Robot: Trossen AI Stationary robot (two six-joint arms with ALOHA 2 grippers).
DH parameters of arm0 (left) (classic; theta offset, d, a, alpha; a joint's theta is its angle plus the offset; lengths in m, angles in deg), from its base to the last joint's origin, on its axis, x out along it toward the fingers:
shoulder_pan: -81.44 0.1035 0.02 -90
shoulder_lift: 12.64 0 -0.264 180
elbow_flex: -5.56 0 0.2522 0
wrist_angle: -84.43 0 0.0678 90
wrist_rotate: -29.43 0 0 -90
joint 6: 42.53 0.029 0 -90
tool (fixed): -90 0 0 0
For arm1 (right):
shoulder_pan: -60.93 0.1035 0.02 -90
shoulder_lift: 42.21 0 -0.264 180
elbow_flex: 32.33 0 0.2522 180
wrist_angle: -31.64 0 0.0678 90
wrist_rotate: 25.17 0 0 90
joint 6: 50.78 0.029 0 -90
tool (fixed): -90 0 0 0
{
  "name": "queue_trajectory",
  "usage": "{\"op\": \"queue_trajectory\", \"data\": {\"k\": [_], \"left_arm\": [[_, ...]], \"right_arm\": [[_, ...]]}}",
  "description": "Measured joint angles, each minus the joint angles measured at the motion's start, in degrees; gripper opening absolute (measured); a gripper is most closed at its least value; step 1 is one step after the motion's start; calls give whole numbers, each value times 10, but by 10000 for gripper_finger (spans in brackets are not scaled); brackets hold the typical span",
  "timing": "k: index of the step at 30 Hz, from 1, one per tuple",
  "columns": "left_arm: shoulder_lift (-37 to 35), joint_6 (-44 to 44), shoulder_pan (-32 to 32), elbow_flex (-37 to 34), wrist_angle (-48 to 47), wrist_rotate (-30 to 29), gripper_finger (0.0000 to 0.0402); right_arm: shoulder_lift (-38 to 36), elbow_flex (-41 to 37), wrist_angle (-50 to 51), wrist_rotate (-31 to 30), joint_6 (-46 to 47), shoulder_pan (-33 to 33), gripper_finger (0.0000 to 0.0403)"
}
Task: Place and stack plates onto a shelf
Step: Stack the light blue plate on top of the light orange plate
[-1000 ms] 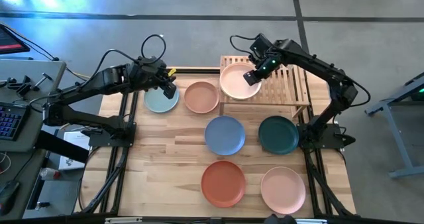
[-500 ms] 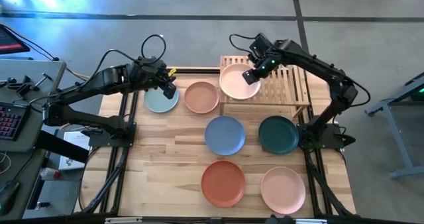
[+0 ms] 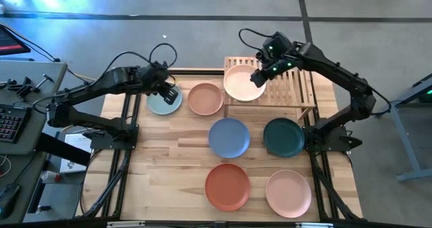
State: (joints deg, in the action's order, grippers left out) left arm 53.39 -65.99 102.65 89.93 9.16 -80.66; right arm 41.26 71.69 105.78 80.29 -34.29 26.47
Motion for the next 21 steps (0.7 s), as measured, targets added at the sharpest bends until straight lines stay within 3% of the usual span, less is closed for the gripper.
{"op": "queue_trajectory", "data": {"k": [11, 21], "left_arm": [[99, -16, 9, -1, -46, 29, 86], [138, -60, 16, -98, -41, 69, 86]], "right_arm": [[-30, 0, -13, -4, -32, 8, 101], [-30, 0, -1, -10, -74, 7, 101]]}}
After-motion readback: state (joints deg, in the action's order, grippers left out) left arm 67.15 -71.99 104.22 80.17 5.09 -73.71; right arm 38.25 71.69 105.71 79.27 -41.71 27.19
